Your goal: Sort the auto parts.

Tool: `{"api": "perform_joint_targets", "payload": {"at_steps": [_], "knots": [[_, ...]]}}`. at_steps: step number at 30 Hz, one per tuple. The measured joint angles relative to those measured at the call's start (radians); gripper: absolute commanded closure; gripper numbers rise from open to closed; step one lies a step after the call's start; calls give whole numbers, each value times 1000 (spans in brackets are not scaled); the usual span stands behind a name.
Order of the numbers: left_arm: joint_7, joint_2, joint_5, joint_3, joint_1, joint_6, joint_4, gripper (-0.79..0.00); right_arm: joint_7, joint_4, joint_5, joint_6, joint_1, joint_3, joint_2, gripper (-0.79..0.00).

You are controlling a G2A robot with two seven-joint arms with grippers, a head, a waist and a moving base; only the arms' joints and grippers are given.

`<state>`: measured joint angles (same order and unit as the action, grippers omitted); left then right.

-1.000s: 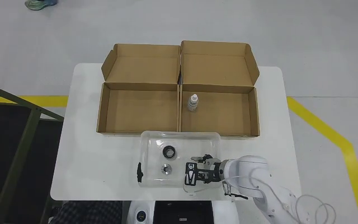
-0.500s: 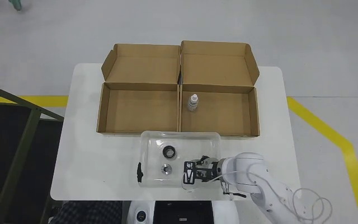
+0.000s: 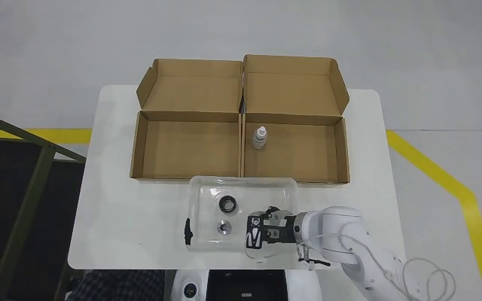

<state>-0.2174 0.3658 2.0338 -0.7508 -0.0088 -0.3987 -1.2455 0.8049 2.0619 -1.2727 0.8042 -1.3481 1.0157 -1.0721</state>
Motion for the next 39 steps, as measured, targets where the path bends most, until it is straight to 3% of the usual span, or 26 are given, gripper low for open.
{"api": "perform_joint_targets", "payload": {"at_steps": [22, 39], "knots": [[0, 0, 0, 0, 0, 0, 0, -785, -592, -50, 196, -24, -65, 188, 16, 0], [0, 0, 0, 0, 0, 0, 0, -785, -879, -24, 241, -68, -129, 308, 17, 0]]}}
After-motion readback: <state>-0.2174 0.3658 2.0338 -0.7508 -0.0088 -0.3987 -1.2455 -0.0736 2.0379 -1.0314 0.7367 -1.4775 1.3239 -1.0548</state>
